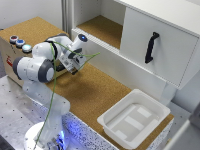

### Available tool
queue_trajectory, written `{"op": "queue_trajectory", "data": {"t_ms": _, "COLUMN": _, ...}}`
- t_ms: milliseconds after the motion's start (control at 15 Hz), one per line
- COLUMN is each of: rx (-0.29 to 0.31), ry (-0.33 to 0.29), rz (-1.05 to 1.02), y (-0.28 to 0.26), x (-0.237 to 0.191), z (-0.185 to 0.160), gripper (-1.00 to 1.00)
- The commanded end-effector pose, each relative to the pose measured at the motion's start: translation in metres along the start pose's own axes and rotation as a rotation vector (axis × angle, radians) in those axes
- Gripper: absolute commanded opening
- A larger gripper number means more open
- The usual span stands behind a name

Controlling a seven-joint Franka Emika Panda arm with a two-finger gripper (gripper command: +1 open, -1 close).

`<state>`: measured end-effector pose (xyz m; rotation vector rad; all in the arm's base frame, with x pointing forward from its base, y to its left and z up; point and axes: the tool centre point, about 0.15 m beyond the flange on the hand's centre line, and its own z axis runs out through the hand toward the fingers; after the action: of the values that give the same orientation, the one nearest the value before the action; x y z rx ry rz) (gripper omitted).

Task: Pull the drawer

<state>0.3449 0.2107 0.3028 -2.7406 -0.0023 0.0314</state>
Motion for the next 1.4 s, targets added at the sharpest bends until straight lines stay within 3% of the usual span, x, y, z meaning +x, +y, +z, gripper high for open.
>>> {"op": "queue_trajectory", "data": {"t_ms": 0, "rx": 0.013, "ry": 0.008, "rz": 0.007, "y": 0.065, "x": -0.016, "z": 0.052, "gripper": -1.00}}
{"op": "queue_trajectory", "data": {"t_ms": 733, "rx": -0.003, "ry": 0.013, "rz": 0.026, "y": 0.081, "x": -0.021, "z": 0.047, "gripper": -1.00}}
{"op": "queue_trajectory", "data": {"t_ms": 1067, "rx": -0.003, "ry": -0.013, "rz": 0.024, "y": 0.087, "x": -0.018, "z": 0.043, "gripper": -1.00}}
{"op": "queue_trajectory", "data": {"t_ms": 1133, "rx": -0.011, "ry": -0.018, "rz": 0.020, "y": 0.085, "x": -0.017, "z": 0.041, "gripper": 1.00}}
{"op": "queue_trajectory", "data": {"t_ms": 1333, "rx": -0.069, "ry": -0.065, "rz": -0.020, "y": 0.073, "x": -0.010, "z": 0.035, "gripper": 1.00}}
